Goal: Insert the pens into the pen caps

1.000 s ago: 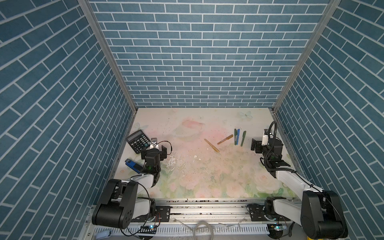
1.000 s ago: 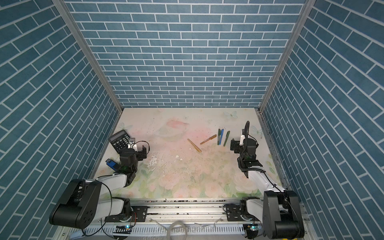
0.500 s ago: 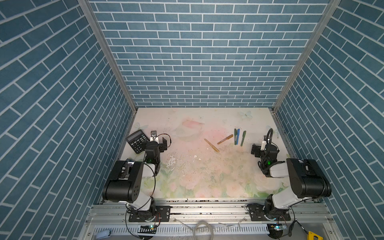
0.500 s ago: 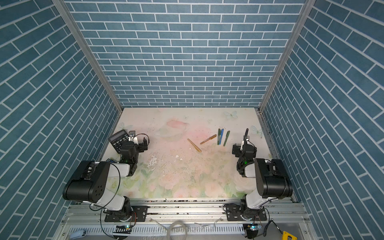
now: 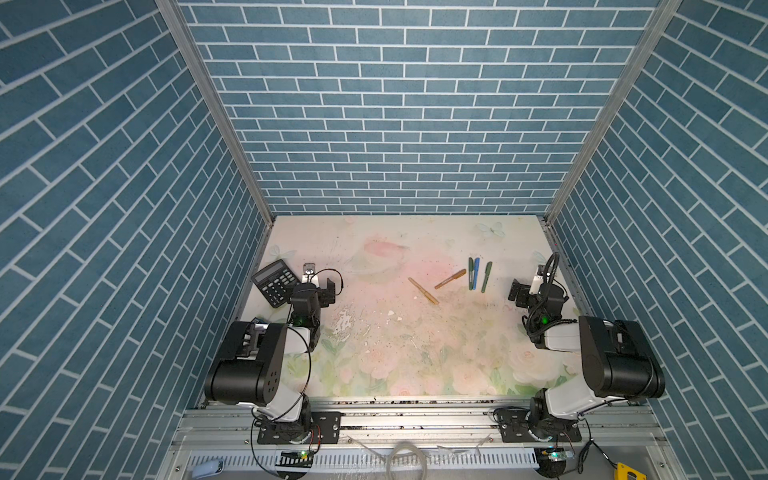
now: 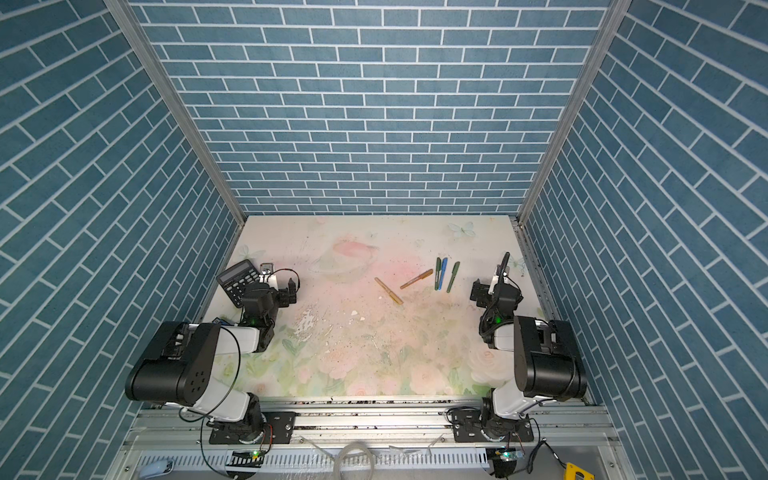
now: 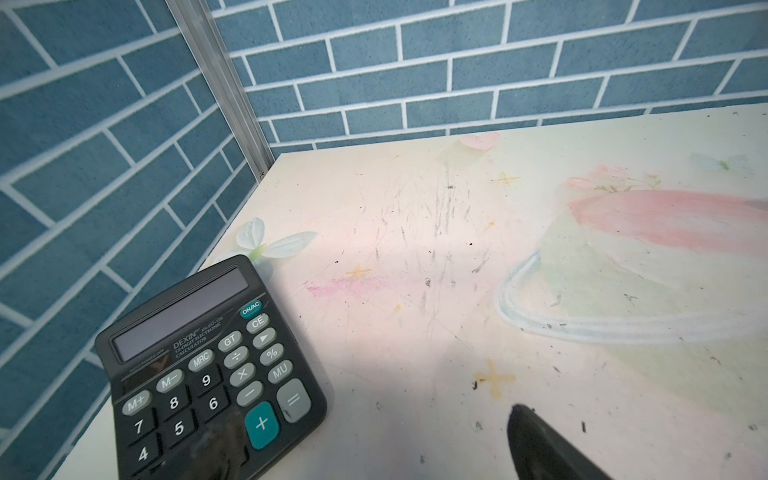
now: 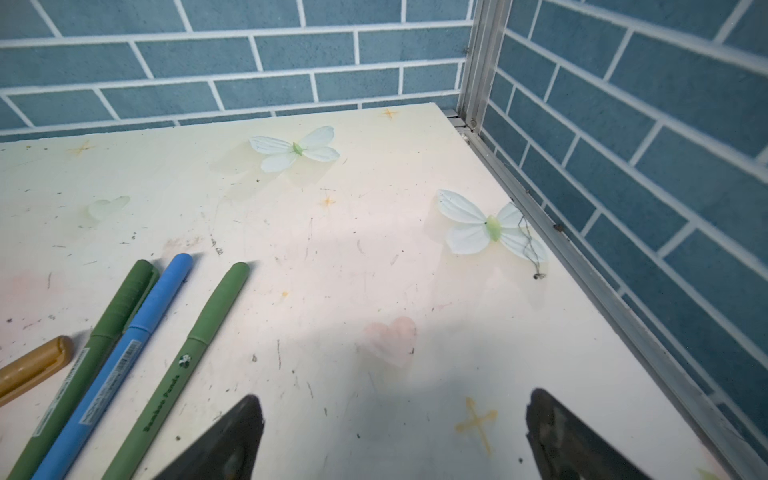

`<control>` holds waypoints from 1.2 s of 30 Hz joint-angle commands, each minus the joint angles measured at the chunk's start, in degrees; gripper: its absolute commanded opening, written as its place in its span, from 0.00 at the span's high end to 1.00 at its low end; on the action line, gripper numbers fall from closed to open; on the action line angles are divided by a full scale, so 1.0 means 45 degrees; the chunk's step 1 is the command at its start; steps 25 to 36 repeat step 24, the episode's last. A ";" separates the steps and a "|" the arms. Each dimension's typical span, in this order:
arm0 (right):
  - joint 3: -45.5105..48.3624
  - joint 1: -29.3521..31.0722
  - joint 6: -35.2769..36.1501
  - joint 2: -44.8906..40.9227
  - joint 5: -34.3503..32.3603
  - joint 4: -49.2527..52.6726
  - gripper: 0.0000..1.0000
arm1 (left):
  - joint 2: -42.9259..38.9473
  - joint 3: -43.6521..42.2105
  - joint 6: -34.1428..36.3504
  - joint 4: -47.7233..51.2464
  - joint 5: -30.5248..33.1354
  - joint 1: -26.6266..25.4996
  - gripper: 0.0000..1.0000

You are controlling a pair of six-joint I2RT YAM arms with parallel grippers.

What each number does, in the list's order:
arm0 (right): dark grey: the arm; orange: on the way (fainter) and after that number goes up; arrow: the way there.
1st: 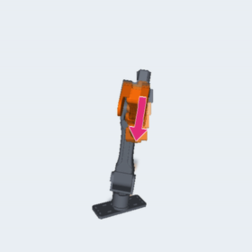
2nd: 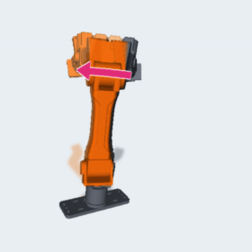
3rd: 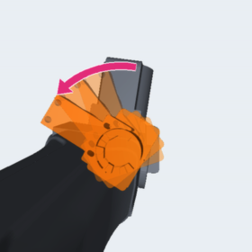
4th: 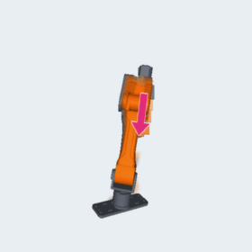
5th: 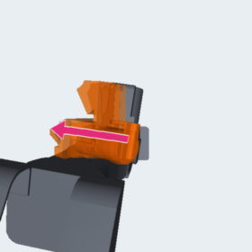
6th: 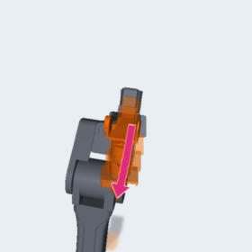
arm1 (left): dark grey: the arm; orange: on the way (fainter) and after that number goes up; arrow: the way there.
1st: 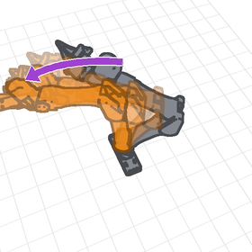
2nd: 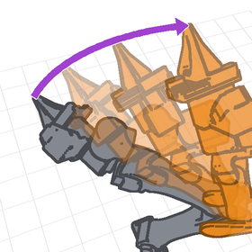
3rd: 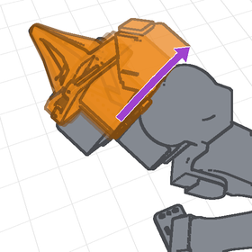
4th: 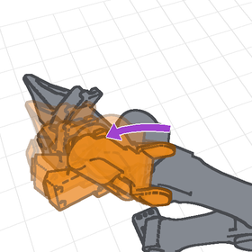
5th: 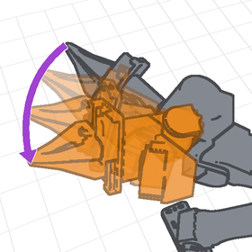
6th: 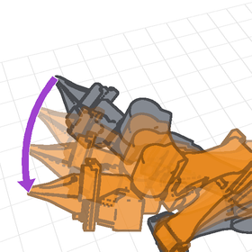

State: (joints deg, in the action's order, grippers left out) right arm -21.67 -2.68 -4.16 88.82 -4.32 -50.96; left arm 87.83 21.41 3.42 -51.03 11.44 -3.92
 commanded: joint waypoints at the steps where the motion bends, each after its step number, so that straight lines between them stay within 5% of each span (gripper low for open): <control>1: -0.0189 0.0048 0.0344 -0.0081 0.0895 0.0249 0.01 | -0.0049 0.0046 -0.0065 0.0060 -0.0062 0.0091 0.01; 36: -0.0255 0.0047 0.0343 -0.0076 0.0942 0.0302 0.01 | -0.0056 0.0030 -0.0076 0.0055 -0.0060 0.0095 0.01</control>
